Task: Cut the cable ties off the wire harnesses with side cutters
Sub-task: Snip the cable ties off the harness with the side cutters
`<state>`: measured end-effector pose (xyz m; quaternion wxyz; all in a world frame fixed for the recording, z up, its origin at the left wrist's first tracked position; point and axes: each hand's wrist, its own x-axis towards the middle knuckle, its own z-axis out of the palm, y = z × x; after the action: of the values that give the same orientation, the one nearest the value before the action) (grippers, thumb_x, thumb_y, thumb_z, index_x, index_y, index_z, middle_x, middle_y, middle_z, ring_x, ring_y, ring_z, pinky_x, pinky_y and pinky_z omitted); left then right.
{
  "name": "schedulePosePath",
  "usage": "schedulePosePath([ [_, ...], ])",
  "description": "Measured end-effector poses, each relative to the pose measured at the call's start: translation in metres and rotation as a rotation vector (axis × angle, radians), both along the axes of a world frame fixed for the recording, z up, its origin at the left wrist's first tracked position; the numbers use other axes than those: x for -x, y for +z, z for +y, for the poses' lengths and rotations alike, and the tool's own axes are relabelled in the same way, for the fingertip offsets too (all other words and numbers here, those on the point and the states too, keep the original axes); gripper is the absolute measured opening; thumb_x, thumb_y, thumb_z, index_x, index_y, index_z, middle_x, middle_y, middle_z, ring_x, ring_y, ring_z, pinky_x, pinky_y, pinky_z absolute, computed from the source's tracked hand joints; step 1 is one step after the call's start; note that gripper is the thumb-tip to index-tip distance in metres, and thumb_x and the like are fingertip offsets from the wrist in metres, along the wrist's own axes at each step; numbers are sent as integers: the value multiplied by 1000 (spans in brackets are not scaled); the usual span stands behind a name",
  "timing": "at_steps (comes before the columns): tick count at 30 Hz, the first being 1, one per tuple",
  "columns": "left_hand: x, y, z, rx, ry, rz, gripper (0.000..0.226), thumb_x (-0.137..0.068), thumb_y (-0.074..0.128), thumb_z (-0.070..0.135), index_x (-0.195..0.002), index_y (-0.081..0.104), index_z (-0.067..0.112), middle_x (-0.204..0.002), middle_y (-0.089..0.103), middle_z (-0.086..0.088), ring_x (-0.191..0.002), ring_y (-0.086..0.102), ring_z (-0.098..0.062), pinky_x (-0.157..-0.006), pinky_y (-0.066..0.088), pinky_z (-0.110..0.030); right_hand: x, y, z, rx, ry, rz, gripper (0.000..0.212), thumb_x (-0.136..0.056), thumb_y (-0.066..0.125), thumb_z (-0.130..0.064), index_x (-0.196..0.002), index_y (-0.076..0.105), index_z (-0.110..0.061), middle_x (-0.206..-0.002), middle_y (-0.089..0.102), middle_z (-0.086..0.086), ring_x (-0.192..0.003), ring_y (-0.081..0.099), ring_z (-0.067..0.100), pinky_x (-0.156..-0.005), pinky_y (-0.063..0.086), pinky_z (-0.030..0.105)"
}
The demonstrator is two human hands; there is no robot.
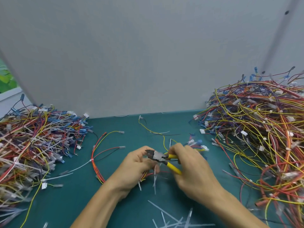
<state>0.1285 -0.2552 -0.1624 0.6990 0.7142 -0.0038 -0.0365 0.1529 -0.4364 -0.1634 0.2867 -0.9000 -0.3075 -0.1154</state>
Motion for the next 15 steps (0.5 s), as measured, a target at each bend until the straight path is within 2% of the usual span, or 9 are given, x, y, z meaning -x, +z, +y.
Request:
schedulePosePath([
  [3,-1,-2,2,16,4,53,7,-88,59,0,-93,58,4,-67,67,-13,-71,35,-31,-58,24,-32,-5,-5,-4,-124,-47,15,35,-74,72,-6,-99,53,-20,-89,55,-10,-83,50,17,-73,43,31],
  [5,1,0,2,-13,-20,57,18,-74,65,4,-90,57,7,-71,69,-14,-69,45,-26,-60,30,-31,-7,-3,-6,-194,-69,44,33,-76,72,-7,-97,53,-22,-82,50,-18,-76,45,5,-68,37,21],
  [8,2,0,1,-131,-68,-4,29,-65,59,5,-94,54,11,-75,72,-9,-69,57,-20,-71,39,-31,-7,1,-8,-250,-54,86,31,-77,71,-6,-91,49,-23,-76,51,-17,-73,47,-2,-64,37,12],
  [11,2,-4,-4,-230,-42,-93,29,-69,61,10,-97,55,17,-78,73,-4,-70,62,-16,-77,48,-34,-7,4,-9,-228,-25,139,29,-76,67,-5,-89,48,-22,-75,56,-7,-73,48,7,-63,40,21],
  [13,1,-7,-5,-362,35,-194,28,-69,69,14,-93,59,23,-72,69,2,-59,49,-14,-65,45,-30,-8,7,-10,-188,-18,197,28,-74,64,-5,-88,48,-23,-75,58,-5,-73,50,13,-67,45,32],
  [15,1,-9,-3,-568,121,-326,28,-70,78,18,-89,62,30,-51,50,9,-47,29,-6,-50,29,-18,-9,11,-11,-168,-11,269,27,-73,62,-5,-86,47,-24,-80,64,-3,-77,56,15,-72,48,38],
])
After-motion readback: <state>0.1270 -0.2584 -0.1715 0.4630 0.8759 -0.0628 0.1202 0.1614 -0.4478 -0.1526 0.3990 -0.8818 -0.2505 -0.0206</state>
